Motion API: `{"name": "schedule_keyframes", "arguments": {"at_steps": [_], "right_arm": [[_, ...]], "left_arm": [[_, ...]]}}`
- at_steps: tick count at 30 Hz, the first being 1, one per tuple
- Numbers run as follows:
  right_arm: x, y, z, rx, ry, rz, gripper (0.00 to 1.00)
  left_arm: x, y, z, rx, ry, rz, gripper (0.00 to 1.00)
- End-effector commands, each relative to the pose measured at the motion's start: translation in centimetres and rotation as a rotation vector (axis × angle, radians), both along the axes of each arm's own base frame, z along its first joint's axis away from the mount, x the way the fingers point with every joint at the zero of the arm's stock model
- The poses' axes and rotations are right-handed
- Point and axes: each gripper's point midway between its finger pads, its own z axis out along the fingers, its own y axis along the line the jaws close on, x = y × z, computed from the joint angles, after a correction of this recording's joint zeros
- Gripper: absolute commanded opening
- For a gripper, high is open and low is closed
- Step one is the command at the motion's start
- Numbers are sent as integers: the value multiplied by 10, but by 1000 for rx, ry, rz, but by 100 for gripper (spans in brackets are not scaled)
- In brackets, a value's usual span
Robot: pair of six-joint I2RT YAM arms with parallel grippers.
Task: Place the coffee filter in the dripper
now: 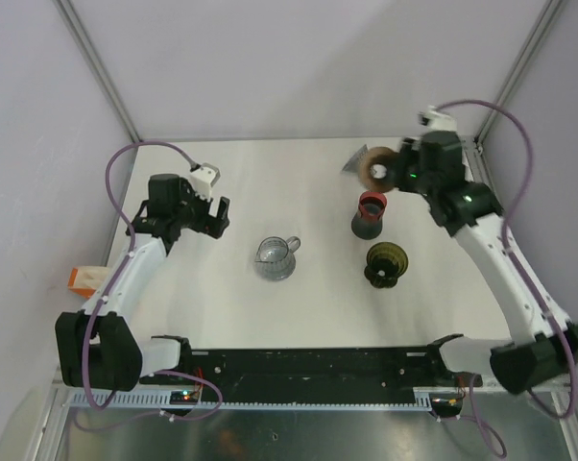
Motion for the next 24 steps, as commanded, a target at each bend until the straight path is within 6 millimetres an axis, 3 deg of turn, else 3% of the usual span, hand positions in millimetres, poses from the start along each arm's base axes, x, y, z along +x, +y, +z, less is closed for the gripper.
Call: {"name": "schedule_keyframes", "arguments": {"at_steps": [1, 4, 7, 11, 15, 24], "right_arm": [[-5, 108, 7, -117, 56, 417, 0], [-16, 179, -20, -212, 170, 636, 0], [-26, 233, -43, -286, 253, 797, 0], [-32, 274, -75, -355, 335, 925, 0], [-34, 294, -106, -385, 387, 986, 0], [-35, 300, -162, -442, 470, 1030, 0]], "left_arm": [[3, 6, 31, 36, -73, 12, 100], [-1, 8, 34, 43, -73, 22, 100], [-6, 10, 36, 50, -73, 27, 100], [-11, 14, 35, 61, -66, 38, 99], [-13, 16, 33, 66, -61, 48, 100], [-12, 16, 27, 67, -42, 44, 100]]}}
